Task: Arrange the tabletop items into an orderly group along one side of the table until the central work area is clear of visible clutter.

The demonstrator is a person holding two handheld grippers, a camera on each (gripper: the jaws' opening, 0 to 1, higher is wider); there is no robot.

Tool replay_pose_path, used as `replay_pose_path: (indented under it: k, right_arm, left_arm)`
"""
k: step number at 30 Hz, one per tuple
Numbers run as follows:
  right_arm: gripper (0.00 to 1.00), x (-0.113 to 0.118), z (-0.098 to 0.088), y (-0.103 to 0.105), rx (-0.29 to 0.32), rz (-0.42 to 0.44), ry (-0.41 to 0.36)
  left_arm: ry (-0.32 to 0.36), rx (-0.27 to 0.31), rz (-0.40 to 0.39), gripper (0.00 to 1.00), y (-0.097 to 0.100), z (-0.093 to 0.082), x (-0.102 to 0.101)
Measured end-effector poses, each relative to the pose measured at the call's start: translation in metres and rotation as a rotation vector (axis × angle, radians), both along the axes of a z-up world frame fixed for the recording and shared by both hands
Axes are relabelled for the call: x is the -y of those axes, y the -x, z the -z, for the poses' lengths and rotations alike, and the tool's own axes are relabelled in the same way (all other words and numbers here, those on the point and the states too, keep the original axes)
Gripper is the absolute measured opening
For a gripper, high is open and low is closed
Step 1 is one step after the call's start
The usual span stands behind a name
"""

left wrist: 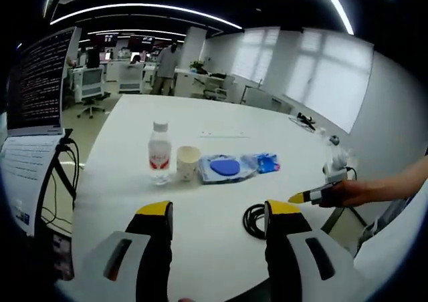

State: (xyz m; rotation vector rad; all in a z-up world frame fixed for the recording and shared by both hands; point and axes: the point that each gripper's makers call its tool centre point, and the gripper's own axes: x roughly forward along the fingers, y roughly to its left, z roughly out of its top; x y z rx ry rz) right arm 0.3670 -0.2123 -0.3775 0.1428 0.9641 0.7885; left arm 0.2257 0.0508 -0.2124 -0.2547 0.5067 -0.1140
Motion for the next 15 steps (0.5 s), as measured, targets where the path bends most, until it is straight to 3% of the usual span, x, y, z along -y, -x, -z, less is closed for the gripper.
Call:
replay_pose_path:
  k: [15]
  right_arm:
    - [0.26, -0.0091, 0.0078, 0.0045, -0.009, -0.006, 0.021]
  left_arm:
    - [-0.031, 0.013, 0.013, 0.56, 0.005, -0.0054, 0.0025]
